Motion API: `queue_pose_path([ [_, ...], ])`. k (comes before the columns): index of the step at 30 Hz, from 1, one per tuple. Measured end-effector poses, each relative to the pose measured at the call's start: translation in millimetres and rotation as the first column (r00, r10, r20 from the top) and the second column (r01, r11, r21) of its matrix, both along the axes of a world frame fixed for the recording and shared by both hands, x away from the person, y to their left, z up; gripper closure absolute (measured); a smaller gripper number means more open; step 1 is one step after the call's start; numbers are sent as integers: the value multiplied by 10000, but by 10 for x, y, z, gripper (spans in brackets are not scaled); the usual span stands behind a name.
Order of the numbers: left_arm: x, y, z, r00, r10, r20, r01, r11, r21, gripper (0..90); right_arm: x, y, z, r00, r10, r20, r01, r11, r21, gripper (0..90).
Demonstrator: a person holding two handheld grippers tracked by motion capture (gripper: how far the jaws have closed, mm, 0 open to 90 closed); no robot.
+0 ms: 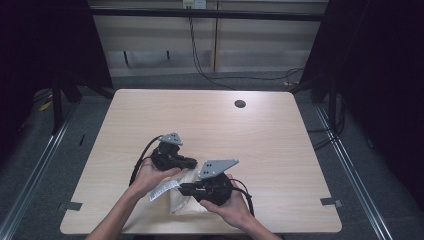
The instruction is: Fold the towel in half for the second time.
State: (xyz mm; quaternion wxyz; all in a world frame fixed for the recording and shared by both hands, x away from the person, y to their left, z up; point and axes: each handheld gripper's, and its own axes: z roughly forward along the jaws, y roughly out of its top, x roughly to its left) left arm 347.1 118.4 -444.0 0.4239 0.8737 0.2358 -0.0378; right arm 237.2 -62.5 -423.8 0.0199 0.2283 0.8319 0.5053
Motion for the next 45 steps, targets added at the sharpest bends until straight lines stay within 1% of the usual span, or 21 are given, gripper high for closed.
queue_pose_path([
  [2, 15, -25, -32, 9999, 105, -59, -105, 9999, 88, 848, -10, -38, -36, 9999, -115, -28, 115, 9998, -167, 844],
  [6, 44, -86, -109, 9994, 244, -241, -243, 9997, 15, 848, -16, -138, -114, 9995, -276, -171, 270, 9990, -345, 844],
  [8, 71, -143, -135, 9988, 198, -457, -202, 9998, -85, 848, -24, -178, -162, 9991, -344, -229, 334, 9984, -456, 843],
  [10, 74, -218, -156, 9991, 35, -431, -29, 9999, 158, 848, -31, -202, -197, 9988, -386, -287, 370, 9979, -524, 843],
  [11, 72, -240, -171, 9990, 67, -432, -64, 10000, 67, 848, -37, -223, -208, 9986, -448, -280, 433, 9977, -521, 843],
  [13, 75, -279, -195, 9986, 34, -528, -24, 9998, 207, 848, -45, -266, -216, 9983, -532, -229, 519, 9971, -566, 842],
  [15, 78, -308, -237, 9982, 142, -576, -132, 9997, 188, 848, -47, -321, -244, 9975, -590, -386, 569, 9970, -531, 843],
  [18, 90, -334, -295, 9972, 175, -721, -163, 9997, 168, 843, -68, -374, -321, 9968, -680, -411, 641, 9938, -912, 840],
  [21, 96, -383, -361, 9973, 42, -728, -4, 9987, 510, 831, -75, -418, -391, 9960, -730, -510, 666, 9908, -1180, 835],
  [22, 101, -397, -389, 9964, 84, -842, -44, 9989, 470, 832, -77, -435, -418, 9958, -775, -485, 704, 9886, -1329, 835],
  [25, 111, -422, -446, 9961, -19, -877, 79, 9976, 690, 826, -74, -499, -495, 9931, -983, -640, 885, 9860, -1412, 828],
  [27, 108, -435, -460, 9952, -39, -977, 86, 9988, 474, 812, -77, -531, -539, 9919, -1067, -685, 952, 9835, -1540, 818],
  [29, 110, -446, -465, 9944, -217, -1038, 243, 9994, 243, 748, -84, -544, -574, 9917, -1050, -742, 914, 9816, -1677, 802],
  [32, 102, -476, -477, 9942, -283, -1035, 301, 9994, 155, 733, -93, -552, -608, 9925, -1070, -588, 939, 9767, -1930, 772],
  [35, 107, -490, -462, 9952, -285, -941, 305, 9993, 199, 710, -100, -581, -623, 9916, -1161, -577, 1020, 9735, -2047, 708],
  [36, 108, -492, -458, 9949, -299, -959, 309, 9995, 88, 689, -101, -598, -628, 9915, -1174, -560, 1040, 9740, -2013, 696],
  [38, 96, -493, -422, 9977, -393, -560, 399, 9991, 103, 643, -100, -636, -621, 9901, -1283, -563, 1156, 9750, -1897, 656],
  [39, 97, -487, -408, 9981, -424, -450, 421, 9991, -79, 623, -100, -649, -620, 9892, -1365, -542, 1244, 9749, -1847, 636],
  [40, 102, -482, -385, 9985, -378, -408, 377, 9993, -18, 605, -100, -669, -613, 9884, -1398, -587, 1273, 9754, -1800, 617],
  [42, 129, -458, -362, 9987, -306, -419, 298, 9994, -200, 574, -97, -717, -602, 9860, -1539, -646, 1418, 9765, -1625, 590],
  [45, 157, -417, -341, 9990, -103, -440, 92, 9996, -253, 552, -81, -778, -596, 9817, -1760, -733, 1633, 9746, -1533, 557],
])
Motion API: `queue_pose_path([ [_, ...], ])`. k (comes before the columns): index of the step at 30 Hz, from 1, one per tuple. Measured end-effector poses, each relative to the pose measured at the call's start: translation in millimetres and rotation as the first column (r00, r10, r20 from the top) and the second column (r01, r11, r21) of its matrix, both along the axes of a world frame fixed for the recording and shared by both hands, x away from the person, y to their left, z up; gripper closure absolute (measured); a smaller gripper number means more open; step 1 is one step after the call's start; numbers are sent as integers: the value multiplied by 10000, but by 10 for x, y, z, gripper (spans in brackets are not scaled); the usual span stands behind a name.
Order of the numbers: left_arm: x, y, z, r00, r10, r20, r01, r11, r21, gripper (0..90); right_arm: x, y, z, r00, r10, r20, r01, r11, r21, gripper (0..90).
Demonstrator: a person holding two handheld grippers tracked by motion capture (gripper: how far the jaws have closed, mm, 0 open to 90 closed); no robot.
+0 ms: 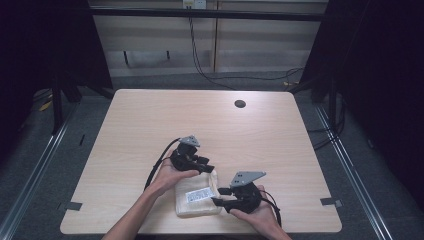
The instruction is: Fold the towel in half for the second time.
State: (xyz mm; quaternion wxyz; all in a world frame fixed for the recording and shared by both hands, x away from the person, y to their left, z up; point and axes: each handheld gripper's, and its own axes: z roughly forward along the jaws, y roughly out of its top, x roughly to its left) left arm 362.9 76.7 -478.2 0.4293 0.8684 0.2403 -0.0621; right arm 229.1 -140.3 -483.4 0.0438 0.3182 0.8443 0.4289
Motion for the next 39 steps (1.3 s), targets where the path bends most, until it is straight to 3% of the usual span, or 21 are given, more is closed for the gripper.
queue_pose_path([
  [7, -25, 26, 89, 9992, 253, 322, -242, 9992, -330, 491, 17, -74, -10, 9993, -353, -147, 354, 9994, 57, 476],
  [18, -94, 49, 182, 9965, 495, 670, -465, 9979, -455, 448, -21, -236, 19, 9959, -895, -123, 895, 9960, -59, 414],
  [20, -121, 58, 205, 9961, 546, 698, -517, 9977, -431, 444, 10, -252, 44, 9961, -851, -230, 850, 9964, -71, 375],
  [22, -142, 64, 231, 9962, 509, 702, -496, 9986, -201, 486, 14, -276, 79, 9945, -1051, -28, 1051, 9945, -29, 364],
  [24, -181, 112, 273, 9959, 418, 805, -418, 9991, -14, 469, 39, -333, 138, 9928, -1193, 103, 1192, 9928, 71, 344],
  [29, -229, 296, 383, 9942, 533, 936, -508, 9983, -290, 405, 101, -486, 222, 9839, -1753, 360, 1738, 9839, 421, 344],
  [30, -242, 355, 410, 9941, 641, 874, -603, 9972, -451, 403, 111, -505, 230, 9826, -1819, 361, 1802, 9825, 461, 344],
  [35, -302, 546, 443, 9902, 1092, 866, -1066, 9937, -339, 425, 153, -634, 313, 9786, -2007, 460, 1979, 9785, 589, 337],
  [39, -389, 686, 455, 9875, 1225, 995, -1194, 9922, -367, 403, 146, -758, 401, 9729, -2197, 716, 2114, 9714, 1080, 316],
])
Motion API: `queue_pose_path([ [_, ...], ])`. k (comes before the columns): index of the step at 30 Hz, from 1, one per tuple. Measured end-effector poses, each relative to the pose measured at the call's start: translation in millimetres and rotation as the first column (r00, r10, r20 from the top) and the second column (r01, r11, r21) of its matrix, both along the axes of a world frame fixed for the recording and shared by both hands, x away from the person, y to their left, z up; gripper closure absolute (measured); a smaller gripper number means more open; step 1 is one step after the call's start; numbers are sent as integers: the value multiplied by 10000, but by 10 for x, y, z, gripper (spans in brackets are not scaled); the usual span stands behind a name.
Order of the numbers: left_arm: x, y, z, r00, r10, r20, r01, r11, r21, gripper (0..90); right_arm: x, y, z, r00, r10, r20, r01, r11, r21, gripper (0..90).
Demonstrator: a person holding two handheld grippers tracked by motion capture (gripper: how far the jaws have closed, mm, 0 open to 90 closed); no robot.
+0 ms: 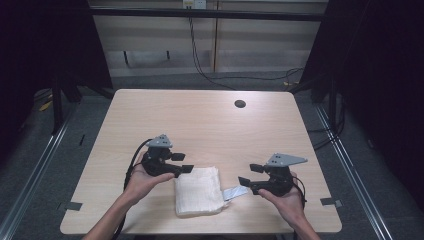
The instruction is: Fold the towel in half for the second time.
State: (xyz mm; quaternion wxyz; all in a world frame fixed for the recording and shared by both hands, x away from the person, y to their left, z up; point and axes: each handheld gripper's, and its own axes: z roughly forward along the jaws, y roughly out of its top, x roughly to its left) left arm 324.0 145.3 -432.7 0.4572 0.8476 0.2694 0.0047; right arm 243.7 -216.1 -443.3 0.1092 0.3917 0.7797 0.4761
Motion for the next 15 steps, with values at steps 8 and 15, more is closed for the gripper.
queue_pose_path([
  [8, -152, 275, -44, 9964, 629, 568, -658, 9966, 504, 380, -33, -315, 93, 9985, -512, 202, 505, 9982, 315, 293],
  [15, -306, 521, -111, 9934, 1059, 435, -1078, 9932, 430, 369, -118, -572, 19, 9932, -1148, 218, 1138, 9926, 429, 301],
])
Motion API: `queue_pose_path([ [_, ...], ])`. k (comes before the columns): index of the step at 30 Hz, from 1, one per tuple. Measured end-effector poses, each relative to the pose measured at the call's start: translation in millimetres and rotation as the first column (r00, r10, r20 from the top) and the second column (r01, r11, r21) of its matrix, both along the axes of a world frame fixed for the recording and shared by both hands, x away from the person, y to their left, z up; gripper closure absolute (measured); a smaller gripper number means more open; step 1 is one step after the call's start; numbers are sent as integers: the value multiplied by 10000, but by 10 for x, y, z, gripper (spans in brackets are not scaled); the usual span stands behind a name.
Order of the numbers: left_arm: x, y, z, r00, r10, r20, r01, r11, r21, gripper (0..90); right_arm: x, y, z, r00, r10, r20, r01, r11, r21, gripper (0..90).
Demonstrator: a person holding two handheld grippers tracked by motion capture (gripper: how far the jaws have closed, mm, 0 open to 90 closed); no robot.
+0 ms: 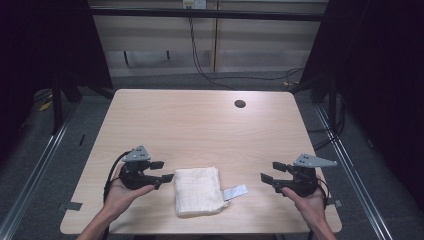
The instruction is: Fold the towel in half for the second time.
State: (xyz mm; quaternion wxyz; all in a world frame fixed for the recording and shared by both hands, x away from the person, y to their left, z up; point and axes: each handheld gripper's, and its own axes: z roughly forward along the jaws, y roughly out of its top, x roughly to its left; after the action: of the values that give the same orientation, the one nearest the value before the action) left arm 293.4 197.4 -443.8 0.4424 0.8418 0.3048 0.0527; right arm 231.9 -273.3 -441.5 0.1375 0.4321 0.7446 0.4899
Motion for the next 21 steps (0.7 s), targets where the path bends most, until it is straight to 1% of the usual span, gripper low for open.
queue_pose_path([
  [1, -32, 39, -13, 9998, 173, 4, -173, 9998, 18, 353, -14, -26, -14, 10000, -65, -27, 65, 10000, 31, 302],
  [3, -78, 103, -28, 9998, 216, -32, -217, 9997, -141, 343, -44, -77, -36, 9997, -246, -76, 246, 9997, 55, 303],
  [7, -172, 178, -67, 9986, 505, 132, -502, 9985, -199, 345, -95, -153, -44, 9992, -410, -42, 411, 9990, 176, 303],
  [10, -224, 260, -110, 9982, 590, 91, -588, 9981, -176, 342, -136, -215, -59, 9977, -675, 72, 672, 9973, 304, 304],
  [11, -235, 283, -123, 9981, 619, 53, -617, 9978, -235, 337, -151, -237, -67, 9972, -740, 63, 737, 9967, 336, 305],
  [12, -248, 324, -144, 9975, 703, -71, -704, 9973, -223, 336, -158, -252, -73, 9968, -798, 60, 796, 9962, 347, 305],
  [13, -254, 349, -157, 9970, 772, -84, -773, 9968, -212, 334, -167, -273, -88, 9961, -884, 33, 882, 9955, 338, 305],
  [14, -258, 395, -172, 9960, 877, -183, -881, 9959, -214, 332, -172, -285, -98, 9957, -931, 25, 930, 9952, 311, 304],
  [15, -265, 428, -172, 9933, 1140, -162, -1144, 9932, -232, 333, -180, -292, -118, 9959, -905, -13, 905, 9955, 267, 299],
  [16, -273, 457, -162, 9911, 1330, -110, -1332, 9907, -279, 330, -190, -286, -141, 9957, -920, -53, 920, 9957, 119, 300],
  [17, -279, 478, -152, 9902, 1398, -79, -1399, 9897, -314, 327, -203, -276, -169, 9950, -998, -20, 998, 9950, 27, 300],
  [18, -295, 512, -141, 9902, 1397, -41, -1398, 9890, -474, 326, -211, -268, -191, 9948, -1014, -51, 1014, 9948, -4, 299],
  [19, -302, 532, -139, 9903, 1391, 9, -1389, 9889, -538, 328, -208, -254, -224, 9957, -918, -138, 916, 9957, -104, 299],
  [20, -310, 558, -149, 9898, 1426, 36, -1421, 9882, -570, 332, -204, -249, -237, 9953, -958, -144, 954, 9951, -246, 299],
  [21, -320, 571, -164, 9880, 1546, 10, -1543, 9863, -577, 332, -192, -252, -249, 9951, -960, -229, 955, 9952, -201, 299],
])
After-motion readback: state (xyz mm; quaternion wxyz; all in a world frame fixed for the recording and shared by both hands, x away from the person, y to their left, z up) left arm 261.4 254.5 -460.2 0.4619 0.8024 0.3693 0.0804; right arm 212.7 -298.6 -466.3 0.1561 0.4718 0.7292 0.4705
